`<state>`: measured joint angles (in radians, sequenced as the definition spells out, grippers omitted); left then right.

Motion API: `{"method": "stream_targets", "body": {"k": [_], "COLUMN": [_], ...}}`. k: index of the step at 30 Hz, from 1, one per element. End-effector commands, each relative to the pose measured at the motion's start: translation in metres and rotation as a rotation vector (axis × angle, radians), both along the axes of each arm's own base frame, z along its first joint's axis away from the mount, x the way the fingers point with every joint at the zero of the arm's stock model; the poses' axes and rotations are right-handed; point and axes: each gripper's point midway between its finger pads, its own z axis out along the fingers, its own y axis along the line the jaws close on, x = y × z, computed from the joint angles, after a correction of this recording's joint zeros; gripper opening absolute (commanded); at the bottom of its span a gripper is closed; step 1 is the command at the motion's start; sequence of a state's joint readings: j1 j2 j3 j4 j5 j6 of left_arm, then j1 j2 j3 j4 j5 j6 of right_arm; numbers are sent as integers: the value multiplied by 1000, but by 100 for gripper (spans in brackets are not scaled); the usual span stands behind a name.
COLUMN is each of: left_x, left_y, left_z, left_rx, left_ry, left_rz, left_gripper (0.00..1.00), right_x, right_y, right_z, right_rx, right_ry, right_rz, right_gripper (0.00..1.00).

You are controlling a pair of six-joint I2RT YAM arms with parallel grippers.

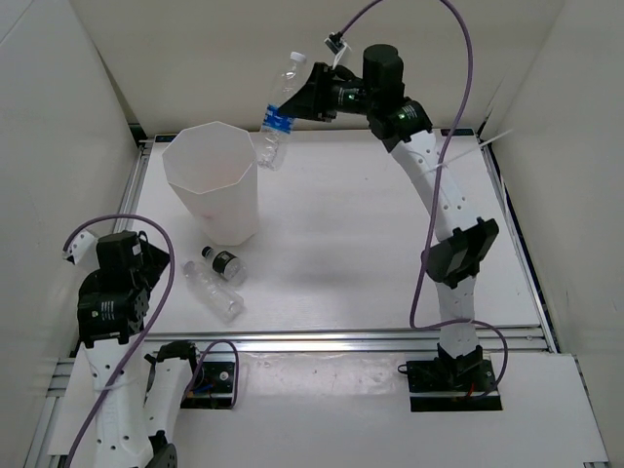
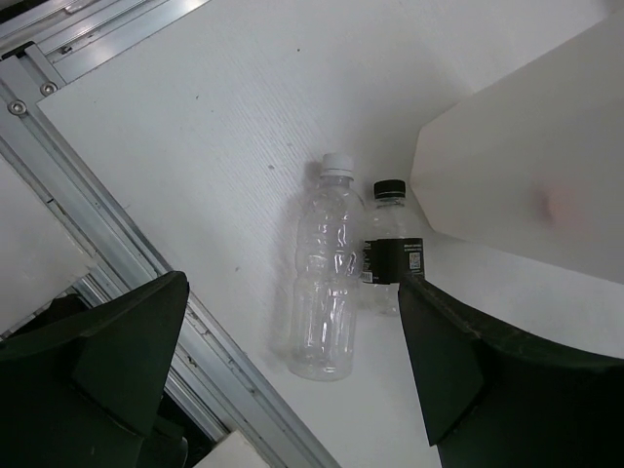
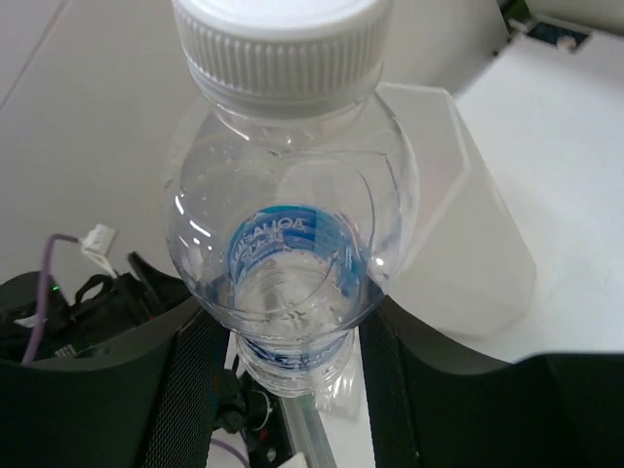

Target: Put the plastic bottles in the bin

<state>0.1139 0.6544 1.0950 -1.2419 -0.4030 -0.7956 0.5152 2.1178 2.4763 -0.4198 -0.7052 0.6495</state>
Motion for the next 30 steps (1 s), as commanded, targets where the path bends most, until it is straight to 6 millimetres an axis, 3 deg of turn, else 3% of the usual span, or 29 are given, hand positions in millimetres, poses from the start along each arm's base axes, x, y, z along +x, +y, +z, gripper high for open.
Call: {"method": "stream_targets", "body": {"k": [1,2,3,5,9,12,18,19,21,22,23,25,27,28,30], "left_x": [11,12,10,7,5,7,6,6,6,6,10,11,14,19,22], "left_y": [-1,-3,-4,-8,-14,-21,-30,-30,-30,-31,-31,-32,-34,-35,-41], "left_z": [12,9,3,-4,-7,-5,-6,-6,-6,-10,-8,-13,-19,-28,-38], "left_rx": [15,19,8,-5,6,5,-2,-2,-2,-14,-27,-48,-81,-97,-149], "left_ry": [-19,4,38,81,117,105,128,128,128,135,112,90,68,61,21], "left_rz": [-34,-60,-67,-91,-172,-231,-317,-317,-317,-307,-290,-266,-231,-228,-206], "left_gripper": [100,100,100,100,100,100,100,100,100,100,100,100,100,100,100], "right_x": [3,9,10,13,21,19,-3,-7,-10,-15,-13,-23,-21,-23,-17], "right_y": [18,26,26,34,45,55,94,106,113,117,111,101,86,71,46], "right_z": [14,6,16,16,47,56,38,19,3,-2,-5,9,10,29,34], "right_rx": [41,32,47,58,131,166,133,101,65,47,5,-17,-75,-75,-108], "right_ry": [-81,-89,-124,-153,-314,-346,-406,-380,-354,-349,-361,-397,-409,-435,-417], "right_rz": [-53,-56,-56,-55,-137,-160,-108,-85,-68,-56,-78,-96,-149,-208,-267], "right_gripper": [21,22,22,23,25,25,31,31,41,76,99,100,100,100,100]}}
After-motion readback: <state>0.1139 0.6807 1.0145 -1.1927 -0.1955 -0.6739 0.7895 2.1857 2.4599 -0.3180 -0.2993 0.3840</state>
